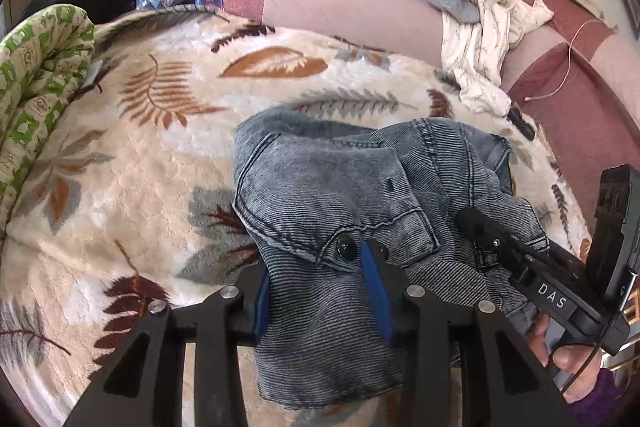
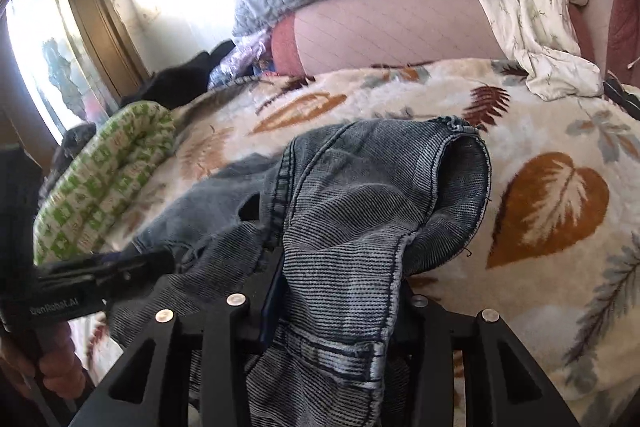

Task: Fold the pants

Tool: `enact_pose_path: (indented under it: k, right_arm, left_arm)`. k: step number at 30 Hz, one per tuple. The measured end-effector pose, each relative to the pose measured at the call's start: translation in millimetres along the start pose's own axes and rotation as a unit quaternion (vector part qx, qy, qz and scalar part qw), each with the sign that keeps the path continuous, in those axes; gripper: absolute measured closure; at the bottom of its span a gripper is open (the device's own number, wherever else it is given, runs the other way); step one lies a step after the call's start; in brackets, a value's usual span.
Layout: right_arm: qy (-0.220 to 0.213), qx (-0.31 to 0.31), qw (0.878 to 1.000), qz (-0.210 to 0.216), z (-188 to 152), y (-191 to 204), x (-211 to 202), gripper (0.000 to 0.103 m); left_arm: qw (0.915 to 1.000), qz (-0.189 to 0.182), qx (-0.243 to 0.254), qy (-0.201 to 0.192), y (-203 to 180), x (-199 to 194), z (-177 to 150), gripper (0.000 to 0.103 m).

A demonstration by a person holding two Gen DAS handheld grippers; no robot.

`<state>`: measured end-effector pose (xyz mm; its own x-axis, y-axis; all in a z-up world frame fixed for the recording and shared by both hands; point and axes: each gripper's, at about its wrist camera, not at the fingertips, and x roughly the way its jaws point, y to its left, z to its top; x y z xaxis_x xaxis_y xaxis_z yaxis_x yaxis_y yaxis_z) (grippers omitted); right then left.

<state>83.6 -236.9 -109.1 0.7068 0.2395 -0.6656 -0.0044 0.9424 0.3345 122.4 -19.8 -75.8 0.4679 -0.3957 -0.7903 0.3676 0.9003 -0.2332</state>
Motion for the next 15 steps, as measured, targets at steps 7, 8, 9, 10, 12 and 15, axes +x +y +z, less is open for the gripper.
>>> enact_pose_path:
  k: [7,8,9,10,12,15]
  right_arm:
    - [-0.018,0.008,0.999,0.035,11.4,8.5,8.2,0.062]
    - [-0.014,0.007,0.999,0.036,10.3,9.5,13.2,0.062]
    - [-0.005,0.004,0.999,0.034,8.3,10.3,20.8,0.062]
    - [0.013,-0.002,1.000,0.025,5.0,10.9,32.0,0.059]
    - [0.023,-0.008,1.000,0.000,-0.7,10.2,45.2,0.056]
    - [0.016,-0.017,1.000,-0.014,-3.0,10.9,48.4,0.047]
  left_arm:
    - [0.9989,0.029,0.012,-0.034,4.8,-18.4,13.7,0.060]
    - [0.9989,0.035,0.008,-0.031,8.5,-13.6,13.7,0.060]
    - [0.9987,0.043,0.002,-0.025,12.3,-6.5,12.8,0.060]
    - [0.9984,0.055,-0.006,-0.014,18.8,5.6,9.7,0.060]
    - [0.9971,0.074,-0.019,0.004,27.3,21.4,3.8,0.059]
    - [0.9968,0.077,-0.021,0.000,33.8,29.6,-6.2,0.056]
